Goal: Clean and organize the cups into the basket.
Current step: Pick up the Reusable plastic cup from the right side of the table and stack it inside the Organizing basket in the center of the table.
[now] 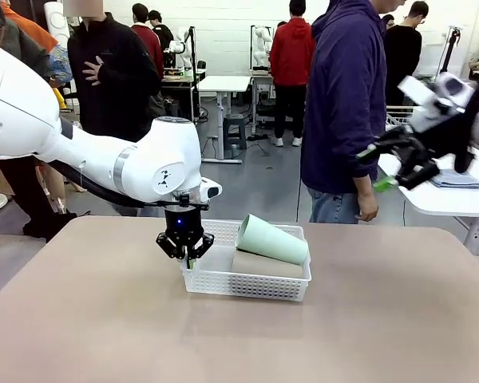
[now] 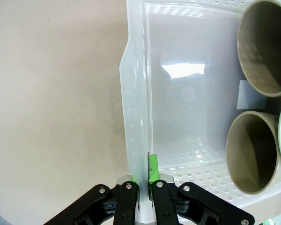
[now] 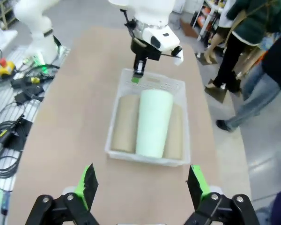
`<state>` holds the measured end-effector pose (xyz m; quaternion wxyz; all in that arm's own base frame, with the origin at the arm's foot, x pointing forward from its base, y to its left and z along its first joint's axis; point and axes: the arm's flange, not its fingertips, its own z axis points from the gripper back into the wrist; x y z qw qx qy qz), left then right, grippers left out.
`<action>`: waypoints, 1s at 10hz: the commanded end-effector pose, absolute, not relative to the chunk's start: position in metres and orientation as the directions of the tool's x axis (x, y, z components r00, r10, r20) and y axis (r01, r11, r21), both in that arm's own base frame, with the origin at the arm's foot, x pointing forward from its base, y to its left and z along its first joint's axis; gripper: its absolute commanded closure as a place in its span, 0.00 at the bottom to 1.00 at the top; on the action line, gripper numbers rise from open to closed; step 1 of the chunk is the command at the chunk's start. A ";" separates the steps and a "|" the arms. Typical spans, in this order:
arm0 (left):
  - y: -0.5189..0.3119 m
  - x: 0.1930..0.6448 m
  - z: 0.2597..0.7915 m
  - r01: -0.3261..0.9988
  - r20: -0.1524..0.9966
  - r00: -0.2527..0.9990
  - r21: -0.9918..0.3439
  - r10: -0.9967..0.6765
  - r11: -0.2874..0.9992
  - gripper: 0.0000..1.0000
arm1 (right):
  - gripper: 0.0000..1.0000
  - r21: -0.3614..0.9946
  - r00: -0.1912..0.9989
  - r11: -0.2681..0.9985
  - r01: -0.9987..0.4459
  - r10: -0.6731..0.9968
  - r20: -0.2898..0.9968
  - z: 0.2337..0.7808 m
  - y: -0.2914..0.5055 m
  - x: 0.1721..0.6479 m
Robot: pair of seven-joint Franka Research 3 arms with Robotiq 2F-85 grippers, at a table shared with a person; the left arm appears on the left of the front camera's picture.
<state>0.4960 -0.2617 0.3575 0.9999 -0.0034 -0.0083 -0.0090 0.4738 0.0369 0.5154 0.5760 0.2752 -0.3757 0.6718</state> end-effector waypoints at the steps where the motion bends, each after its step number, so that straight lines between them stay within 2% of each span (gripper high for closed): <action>1: -0.262 0.497 0.360 0.019 0.022 1.000 -0.009 -0.019 1.000 1.00 | 0.00 -0.132 -0.106 0.018 -0.991 0.501 0.859 0.487 -0.007 0.457; 4: -0.262 0.497 0.360 0.019 0.022 1.000 -0.009 -0.019 1.000 1.00 | 0.00 -0.062 0.002 0.162 -0.985 0.368 0.930 0.451 -0.072 0.440; 6: -0.262 0.497 0.360 0.019 0.022 1.000 -0.009 -0.019 1.000 1.00 | 0.00 0.015 0.096 0.231 -0.973 0.345 0.934 0.437 -0.086 0.440; 7: -0.262 0.497 0.360 0.019 0.022 1.000 -0.009 -0.019 1.000 1.00 | 0.00 -0.040 0.028 0.161 -0.986 0.399 0.916 0.448 -0.086 0.435; 10: -0.262 0.497 0.360 0.019 0.022 1.000 -0.009 -0.019 1.000 1.00 | 0.00 -0.040 0.028 0.161 -0.986 0.399 0.916 0.448 -0.086 0.435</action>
